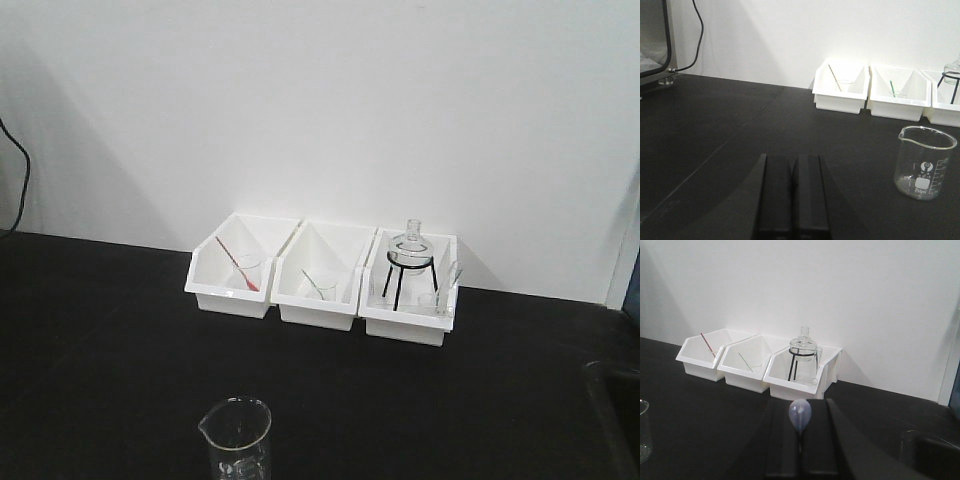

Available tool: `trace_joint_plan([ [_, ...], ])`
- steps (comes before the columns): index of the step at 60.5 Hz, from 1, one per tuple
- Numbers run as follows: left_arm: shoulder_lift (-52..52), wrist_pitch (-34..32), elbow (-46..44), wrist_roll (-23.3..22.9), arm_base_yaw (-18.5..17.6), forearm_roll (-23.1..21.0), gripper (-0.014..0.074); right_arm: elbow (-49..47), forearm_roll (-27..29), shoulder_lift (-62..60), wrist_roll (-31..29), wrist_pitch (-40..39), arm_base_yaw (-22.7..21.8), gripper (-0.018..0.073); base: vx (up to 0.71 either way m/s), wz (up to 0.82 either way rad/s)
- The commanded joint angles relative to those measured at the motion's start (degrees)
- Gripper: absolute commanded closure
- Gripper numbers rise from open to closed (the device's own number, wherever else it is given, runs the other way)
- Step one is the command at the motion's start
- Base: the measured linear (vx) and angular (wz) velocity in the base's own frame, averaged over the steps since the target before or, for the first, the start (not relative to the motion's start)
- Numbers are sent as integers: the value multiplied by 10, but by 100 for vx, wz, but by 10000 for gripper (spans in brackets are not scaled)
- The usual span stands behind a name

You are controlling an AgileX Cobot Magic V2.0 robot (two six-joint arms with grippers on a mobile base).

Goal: Grab transparent chemical and place on left bench

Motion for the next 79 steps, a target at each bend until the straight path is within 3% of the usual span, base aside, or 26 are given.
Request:
trace_joint_plan([
  [1, -11, -45, 9, -4, -1, 0, 600, -16, 0, 3, -1, -15, -3, 567, 6, -5],
  [9, -11, -45, 9, -4, -1, 0, 600, -16, 0, 3, -33, -15, -3, 567, 4, -4],
  [26, -11, -45, 9, -4, -1, 0, 600, -17, 2, 8, -34, -30, -3, 567, 1, -2],
  [31, -11, -45, 9, -4, -1, 0, 600, -29, 2, 28, -36, -76, -3, 567, 0, 0],
  [42, -11, -45, 9, -4, -1, 0, 600, -119, -39, 165, -67, -286, -3, 562, 0, 0],
  [54, -11, -45, 9, -4, -1, 0, 600, -245, -20, 346, -56, -374, 1, 562, 0, 0],
  [62, -11, -45, 9, -4, -1, 0, 600, -317, 26, 432, -59, -349, 70, 562, 0, 0],
  [72, -11, -45, 9, -4, -1, 0, 600, -420, 90, 546, -149, -145, 237, 562, 0, 0],
  [79, -11, -45, 9, -4, -1, 0, 600, -479, 143, 627, -206, -125, 292, 560, 0, 0],
])
